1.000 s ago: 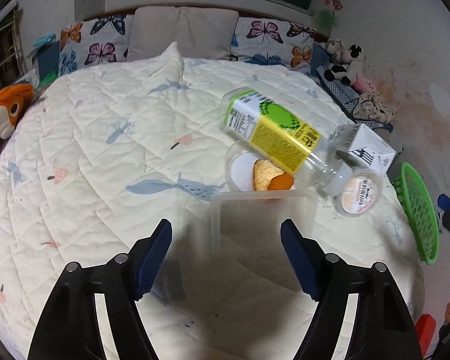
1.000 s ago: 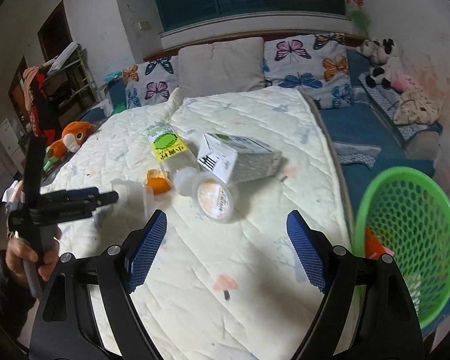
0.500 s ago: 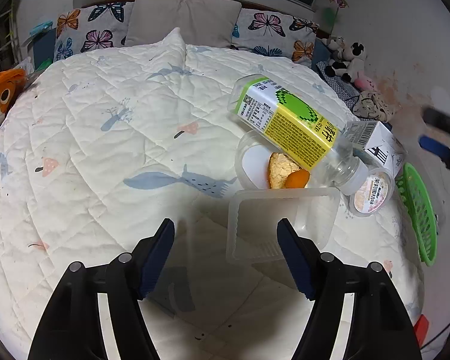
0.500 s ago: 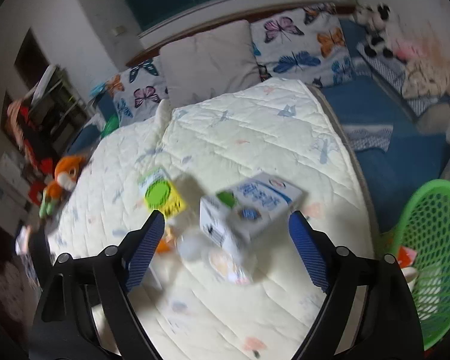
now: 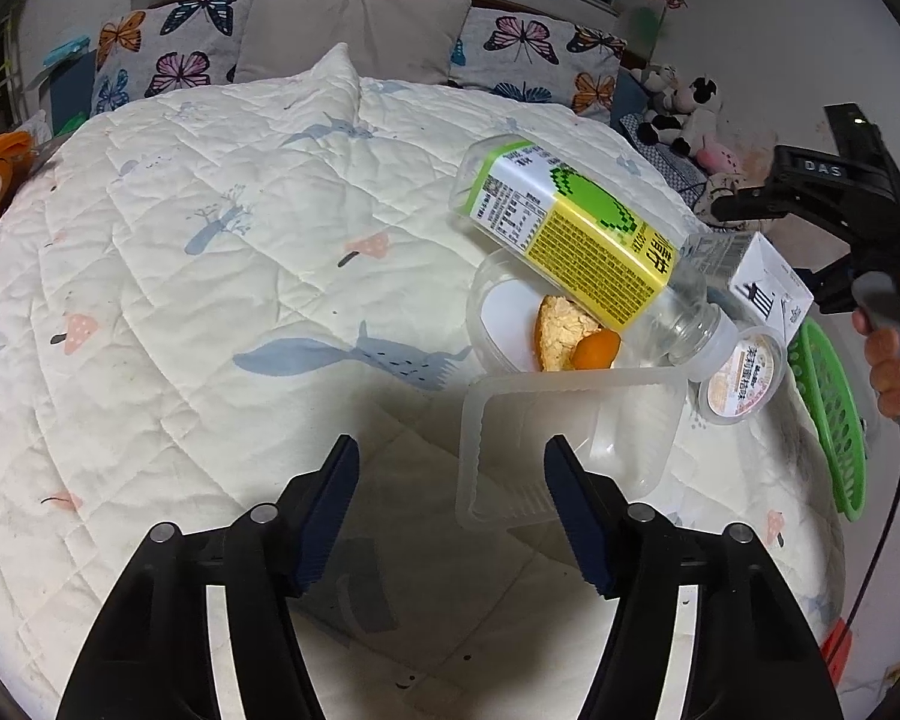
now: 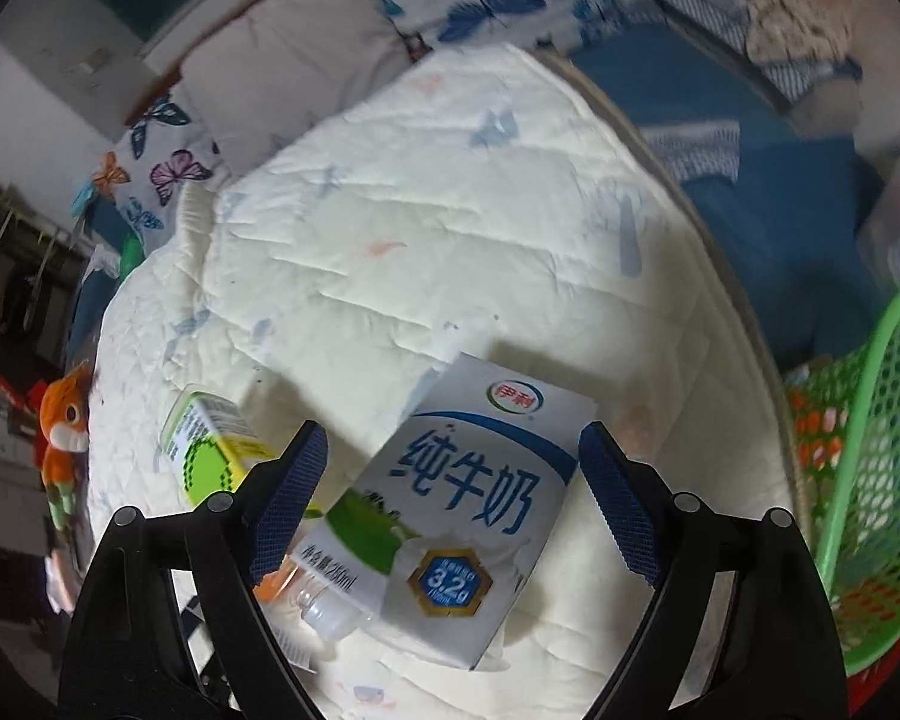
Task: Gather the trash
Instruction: 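Grasp the white milk carton with the right tool while the left tool grasps the clear plastic tray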
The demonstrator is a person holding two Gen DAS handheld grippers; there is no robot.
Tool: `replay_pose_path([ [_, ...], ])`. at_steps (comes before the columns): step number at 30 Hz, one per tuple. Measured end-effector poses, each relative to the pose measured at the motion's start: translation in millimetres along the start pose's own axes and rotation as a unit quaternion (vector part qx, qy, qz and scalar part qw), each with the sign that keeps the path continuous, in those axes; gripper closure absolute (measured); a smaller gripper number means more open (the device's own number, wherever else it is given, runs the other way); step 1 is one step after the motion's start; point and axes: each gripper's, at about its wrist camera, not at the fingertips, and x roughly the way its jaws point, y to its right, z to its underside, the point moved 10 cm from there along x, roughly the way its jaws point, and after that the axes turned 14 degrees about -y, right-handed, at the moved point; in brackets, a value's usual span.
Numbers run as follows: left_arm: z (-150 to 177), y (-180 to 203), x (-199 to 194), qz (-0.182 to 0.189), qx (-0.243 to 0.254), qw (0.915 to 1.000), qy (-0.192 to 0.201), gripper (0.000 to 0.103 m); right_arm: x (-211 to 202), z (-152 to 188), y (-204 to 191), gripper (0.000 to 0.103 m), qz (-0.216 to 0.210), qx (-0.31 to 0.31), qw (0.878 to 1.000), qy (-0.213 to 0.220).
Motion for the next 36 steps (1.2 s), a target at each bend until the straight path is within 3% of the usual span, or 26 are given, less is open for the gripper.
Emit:
replay_pose_path([
  [5,-2,3,5,0.007,0.002,1.0000,-0.005,0.048,13,9,1,0.021,-0.027,0.005,0.999,-0.036],
  [10,-2,6,8,0.011,0.006,0.9999,-0.009,0.057,7,14,-2,0.022,-0.023,-0.013,0.999,-0.025],
  [20,-1,16,8,0.029,0.014,0.9994,-0.014,0.095,-13,31,-23,0.029,-0.002,-0.089,0.996,0.023],
  [36,12,32,-37,0.047,0.025,0.9983,0.025,0.097,-82,92,-42,0.030,-0.030,-0.188,0.969,0.157],
])
